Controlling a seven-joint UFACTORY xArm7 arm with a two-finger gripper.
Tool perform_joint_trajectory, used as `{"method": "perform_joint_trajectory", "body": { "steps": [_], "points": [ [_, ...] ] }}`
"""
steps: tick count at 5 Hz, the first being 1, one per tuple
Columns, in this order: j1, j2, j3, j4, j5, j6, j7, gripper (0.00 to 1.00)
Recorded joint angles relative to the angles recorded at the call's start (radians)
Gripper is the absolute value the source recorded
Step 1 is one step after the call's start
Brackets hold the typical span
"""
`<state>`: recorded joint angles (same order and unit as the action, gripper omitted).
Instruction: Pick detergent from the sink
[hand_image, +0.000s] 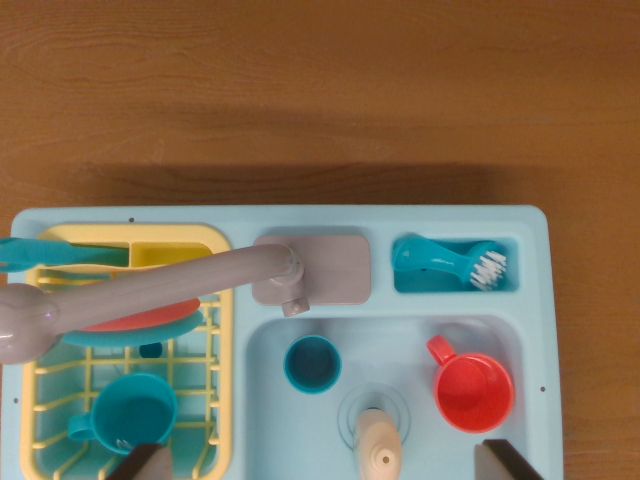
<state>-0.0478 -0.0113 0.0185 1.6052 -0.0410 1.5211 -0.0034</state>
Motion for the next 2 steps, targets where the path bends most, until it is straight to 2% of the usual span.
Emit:
{"method": "perform_joint_trajectory", "body": {
  "steps": [2],
  "points": [
    [-0.0006,0.002,-0.001,-0.008,-0.0004,-0.008,-0.002,0.00]
  ]
}}
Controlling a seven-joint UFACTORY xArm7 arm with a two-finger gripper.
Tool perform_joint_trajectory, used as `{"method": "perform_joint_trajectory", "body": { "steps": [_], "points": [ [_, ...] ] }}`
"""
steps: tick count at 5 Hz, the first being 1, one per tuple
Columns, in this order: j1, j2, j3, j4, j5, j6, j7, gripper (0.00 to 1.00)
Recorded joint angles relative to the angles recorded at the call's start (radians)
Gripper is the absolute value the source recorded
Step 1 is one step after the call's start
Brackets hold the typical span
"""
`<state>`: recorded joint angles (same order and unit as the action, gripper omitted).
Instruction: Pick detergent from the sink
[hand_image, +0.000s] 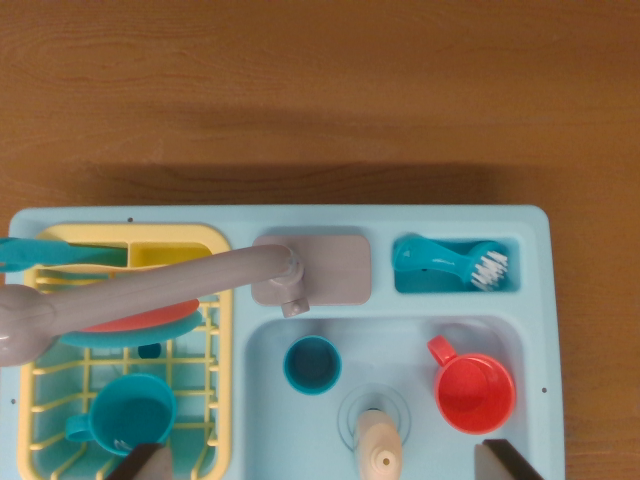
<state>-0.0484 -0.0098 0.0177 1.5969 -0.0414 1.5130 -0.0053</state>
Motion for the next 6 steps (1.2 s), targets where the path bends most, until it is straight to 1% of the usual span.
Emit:
{"method": "perform_joint_trajectory", "body": {
  "steps": [1,2,4,5,6],
  "points": [
    [-0.0012,0.003,-0.001,-0.015,-0.0008,-0.015,-0.003,0.00],
    [-0.0012,0.003,-0.001,-0.015,-0.0008,-0.015,-0.003,0.00],
    [-0.0050,0.012,-0.006,-0.064,-0.0032,-0.063,-0.014,0.00],
    [-0.0050,0.012,-0.006,-0.064,-0.0032,-0.063,-0.014,0.00],
    [-0.0074,0.017,-0.009,-0.095,-0.0048,-0.093,-0.021,0.00]
  ]
}}
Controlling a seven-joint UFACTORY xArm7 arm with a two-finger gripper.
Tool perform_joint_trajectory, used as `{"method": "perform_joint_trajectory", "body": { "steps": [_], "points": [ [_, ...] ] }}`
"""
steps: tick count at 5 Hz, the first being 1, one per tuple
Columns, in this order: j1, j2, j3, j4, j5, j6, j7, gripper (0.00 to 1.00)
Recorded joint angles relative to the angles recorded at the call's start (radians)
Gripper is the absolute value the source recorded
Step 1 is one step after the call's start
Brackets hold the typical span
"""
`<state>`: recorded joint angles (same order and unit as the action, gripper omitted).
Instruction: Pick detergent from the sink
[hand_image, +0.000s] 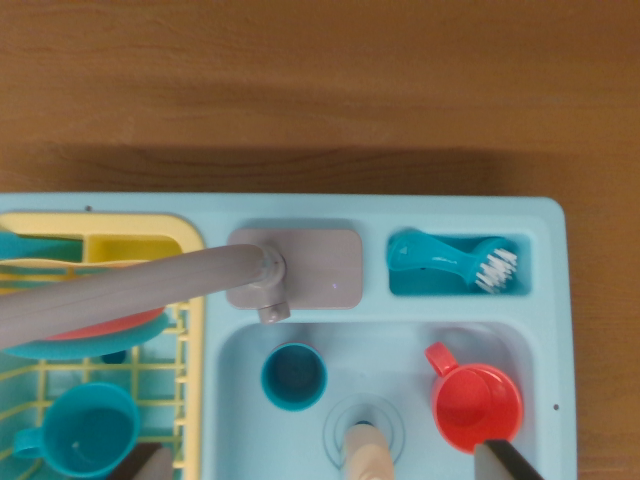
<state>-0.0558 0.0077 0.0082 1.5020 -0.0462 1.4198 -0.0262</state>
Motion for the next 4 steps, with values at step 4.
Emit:
{"method": "perform_joint_trajectory", "body": {
  "steps": [4],
  "points": [
    [-0.0092,0.022,-0.012,-0.118,-0.0059,-0.116,-0.026,0.00]
  ]
}}
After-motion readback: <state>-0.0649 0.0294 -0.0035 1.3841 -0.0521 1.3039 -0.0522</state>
